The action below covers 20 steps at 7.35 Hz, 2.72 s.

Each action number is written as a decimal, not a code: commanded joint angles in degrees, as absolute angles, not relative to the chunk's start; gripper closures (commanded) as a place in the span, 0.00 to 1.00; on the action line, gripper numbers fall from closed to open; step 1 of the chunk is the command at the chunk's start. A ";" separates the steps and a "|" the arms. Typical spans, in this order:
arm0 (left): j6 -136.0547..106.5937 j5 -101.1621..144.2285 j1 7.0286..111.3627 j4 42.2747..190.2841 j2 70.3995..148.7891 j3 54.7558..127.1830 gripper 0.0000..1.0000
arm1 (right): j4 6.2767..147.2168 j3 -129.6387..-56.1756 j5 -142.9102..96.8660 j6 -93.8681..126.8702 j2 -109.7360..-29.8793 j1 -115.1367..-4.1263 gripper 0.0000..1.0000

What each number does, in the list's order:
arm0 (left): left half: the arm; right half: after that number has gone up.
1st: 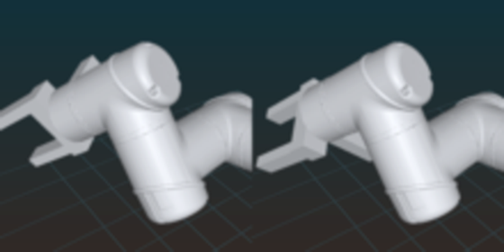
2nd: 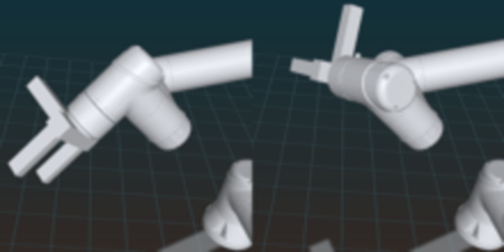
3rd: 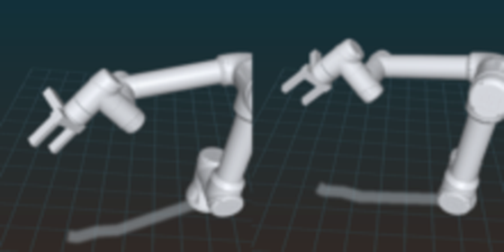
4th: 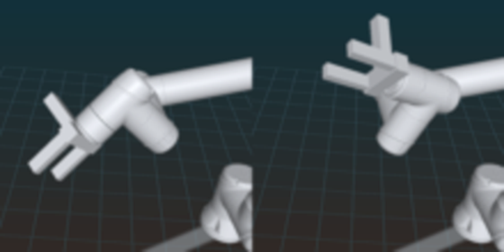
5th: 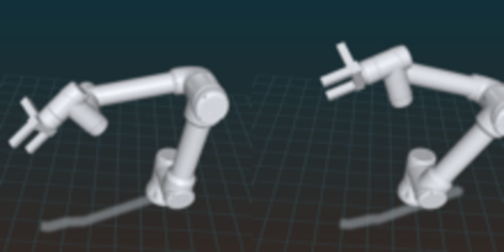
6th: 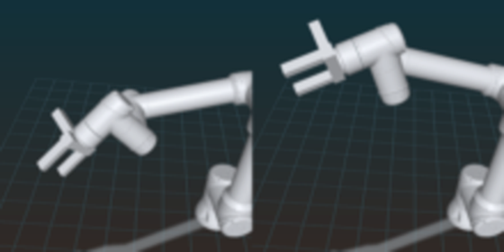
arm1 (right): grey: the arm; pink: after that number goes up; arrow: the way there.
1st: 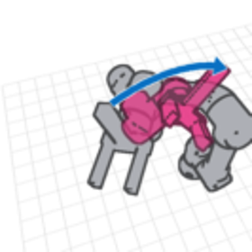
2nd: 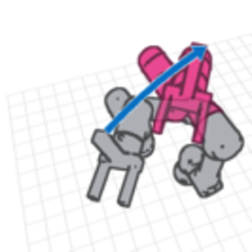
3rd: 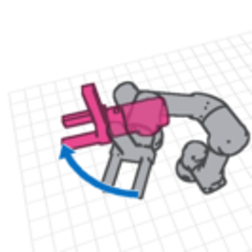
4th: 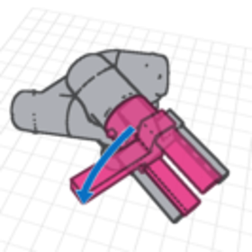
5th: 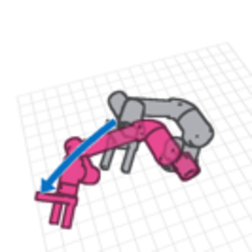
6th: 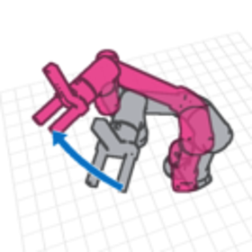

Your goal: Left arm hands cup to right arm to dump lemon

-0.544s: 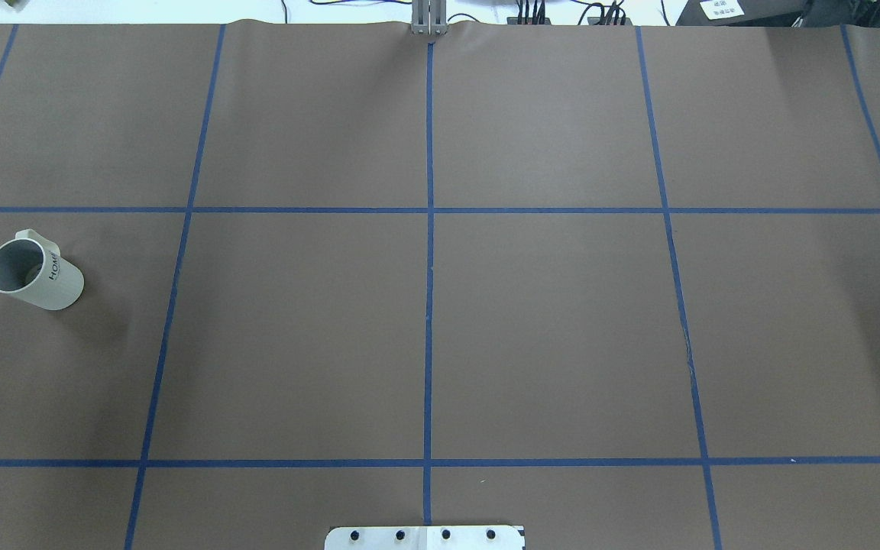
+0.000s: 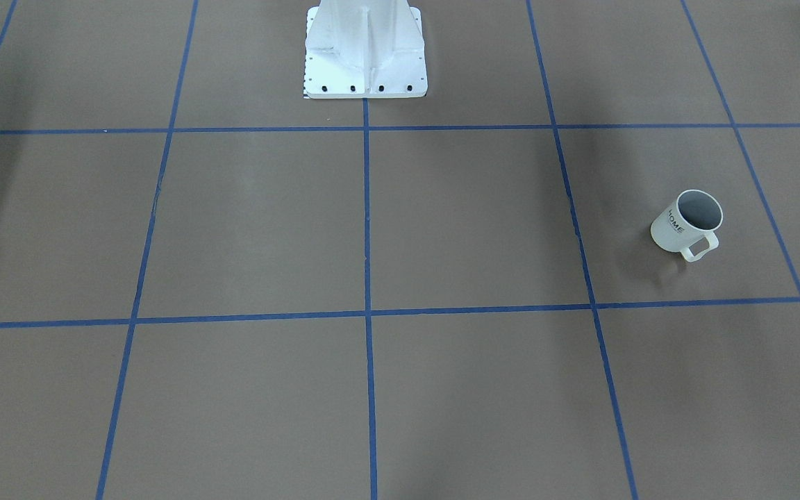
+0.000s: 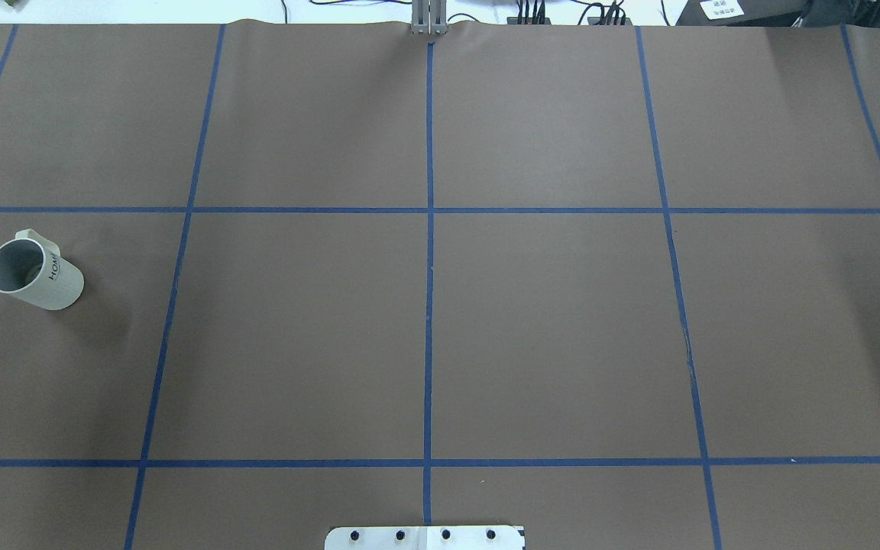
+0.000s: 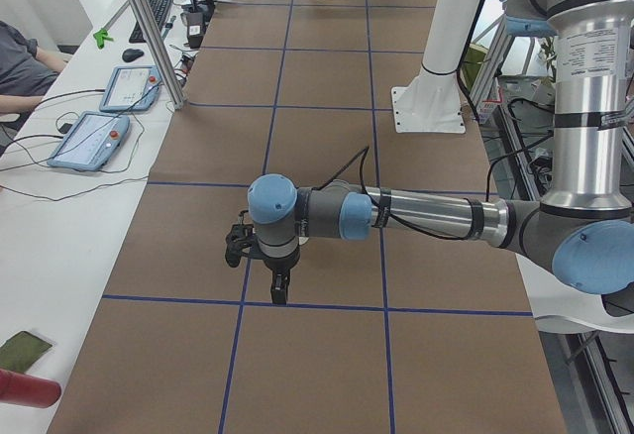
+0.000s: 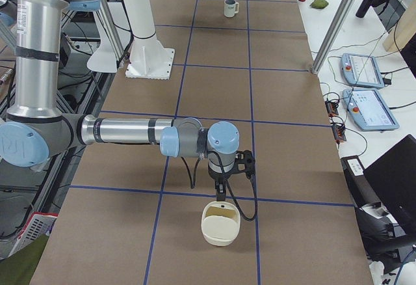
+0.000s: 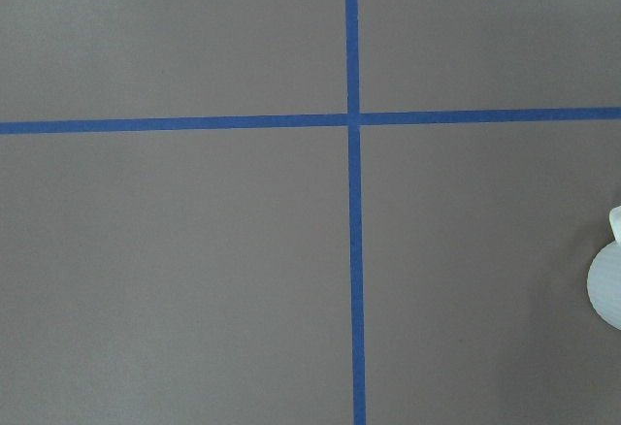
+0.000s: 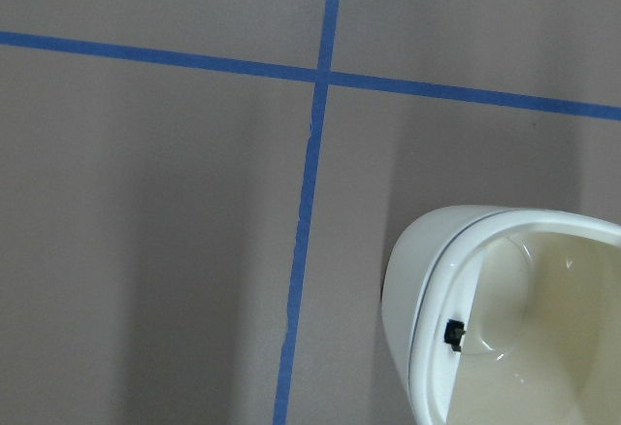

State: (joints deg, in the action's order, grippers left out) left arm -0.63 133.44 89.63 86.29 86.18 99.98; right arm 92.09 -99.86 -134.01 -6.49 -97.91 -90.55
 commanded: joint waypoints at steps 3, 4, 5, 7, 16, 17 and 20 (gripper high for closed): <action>-6.64 133.94 86.77 92.26 89.98 100.37 0.00 | 92.11 -102.47 -138.51 -5.89 -97.91 -90.88 0.00; -9.72 134.12 84.66 94.20 90.52 100.02 0.00 | 92.11 -102.74 -138.60 -5.89 -97.82 -90.88 0.00; -15.67 134.03 80.11 94.91 90.70 99.76 0.00 | 92.28 -104.40 -137.73 -5.98 -97.21 -90.88 0.00; -32.97 133.59 74.46 103.39 90.18 99.50 0.00 | 92.11 -104.95 -137.81 -5.89 -98.17 -90.79 0.00; -41.75 132.10 62.58 106.44 90.00 96.77 0.00 | 92.11 -104.77 -138.43 -4.92 -97.82 -90.79 0.00; -41.75 132.01 62.23 106.52 90.09 95.98 0.01 | 92.11 -104.77 -138.51 -4.92 -97.74 -90.79 0.00; -41.75 132.01 61.96 106.70 90.79 94.57 0.20 | 92.20 -104.68 -138.60 -4.92 -97.74 -90.79 0.00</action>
State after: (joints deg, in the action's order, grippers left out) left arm -41.71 132.02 62.08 106.67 90.66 94.83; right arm 92.18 -104.73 -138.57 -4.92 -97.79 -90.79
